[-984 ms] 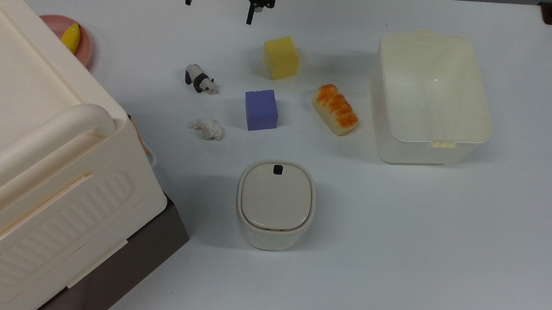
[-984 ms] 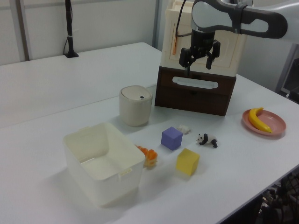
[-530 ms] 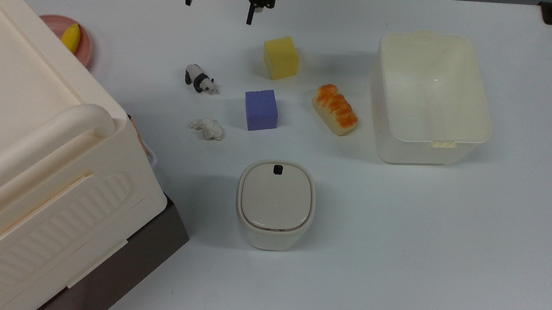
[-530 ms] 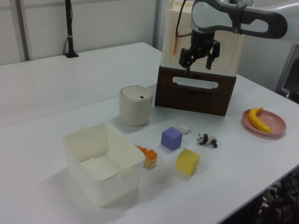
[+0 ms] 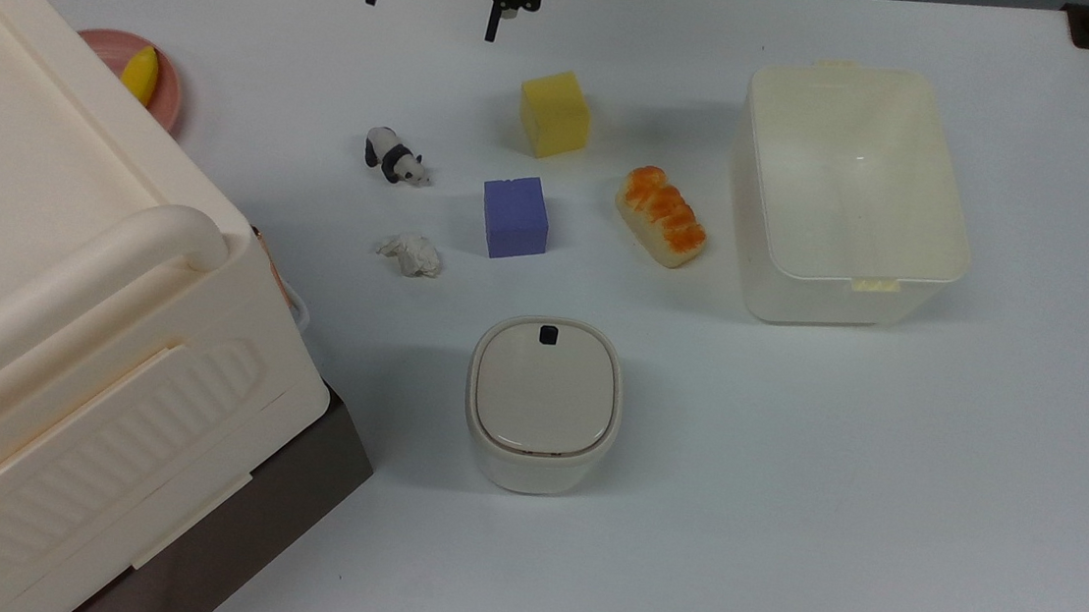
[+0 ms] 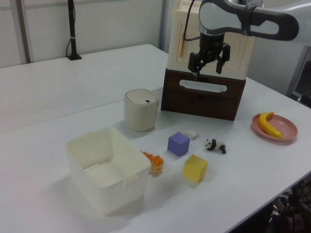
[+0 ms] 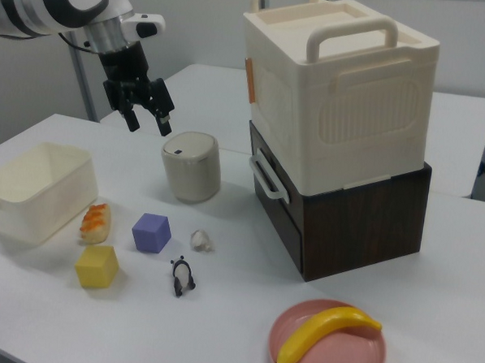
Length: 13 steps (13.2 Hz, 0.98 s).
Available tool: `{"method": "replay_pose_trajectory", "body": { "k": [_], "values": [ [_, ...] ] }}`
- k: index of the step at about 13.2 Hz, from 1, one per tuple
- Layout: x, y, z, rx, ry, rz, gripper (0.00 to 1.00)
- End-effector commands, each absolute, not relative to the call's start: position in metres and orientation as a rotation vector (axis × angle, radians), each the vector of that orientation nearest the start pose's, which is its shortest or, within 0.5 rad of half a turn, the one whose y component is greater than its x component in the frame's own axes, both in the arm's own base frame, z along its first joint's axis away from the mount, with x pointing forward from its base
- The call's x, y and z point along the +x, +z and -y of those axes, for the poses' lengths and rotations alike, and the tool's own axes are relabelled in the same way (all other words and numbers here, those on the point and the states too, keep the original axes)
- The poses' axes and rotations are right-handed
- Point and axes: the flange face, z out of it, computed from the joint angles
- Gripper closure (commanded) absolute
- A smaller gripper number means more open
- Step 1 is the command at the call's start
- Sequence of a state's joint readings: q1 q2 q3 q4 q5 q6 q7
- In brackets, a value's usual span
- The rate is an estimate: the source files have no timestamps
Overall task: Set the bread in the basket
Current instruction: 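Move the open gripper over the orange bread piece and lower it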
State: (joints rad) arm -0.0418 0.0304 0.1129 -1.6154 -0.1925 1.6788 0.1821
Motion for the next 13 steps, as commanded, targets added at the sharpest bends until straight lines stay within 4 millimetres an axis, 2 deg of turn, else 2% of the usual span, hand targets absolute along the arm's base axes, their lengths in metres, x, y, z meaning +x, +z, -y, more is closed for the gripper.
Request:
{"method": "replay_pose_trajectory", "body": {
  "k": [1, 2, 4, 6, 8, 9, 11, 13],
  "values": [
    [0.564, 0.584, -0.059, -3.347, -0.031, -0.003, 0.00],
    [0.564, 0.574, -0.090, -3.342, -0.013, 0.080, 0.00],
    [0.554, 0.560, -0.136, -3.341, 0.020, 0.200, 0.00],
    [0.540, 0.550, -0.170, -3.352, 0.060, 0.212, 0.00],
    [0.527, 0.537, -0.197, -3.362, 0.087, 0.232, 0.00],
    [0.523, 0.527, -0.202, -3.384, 0.105, 0.270, 0.00],
    [0.523, 0.503, -0.200, -3.420, 0.153, 0.302, 0.00],
    [0.533, 0.473, -0.197, -3.450, 0.206, 0.352, 0.00]
  ]
}}
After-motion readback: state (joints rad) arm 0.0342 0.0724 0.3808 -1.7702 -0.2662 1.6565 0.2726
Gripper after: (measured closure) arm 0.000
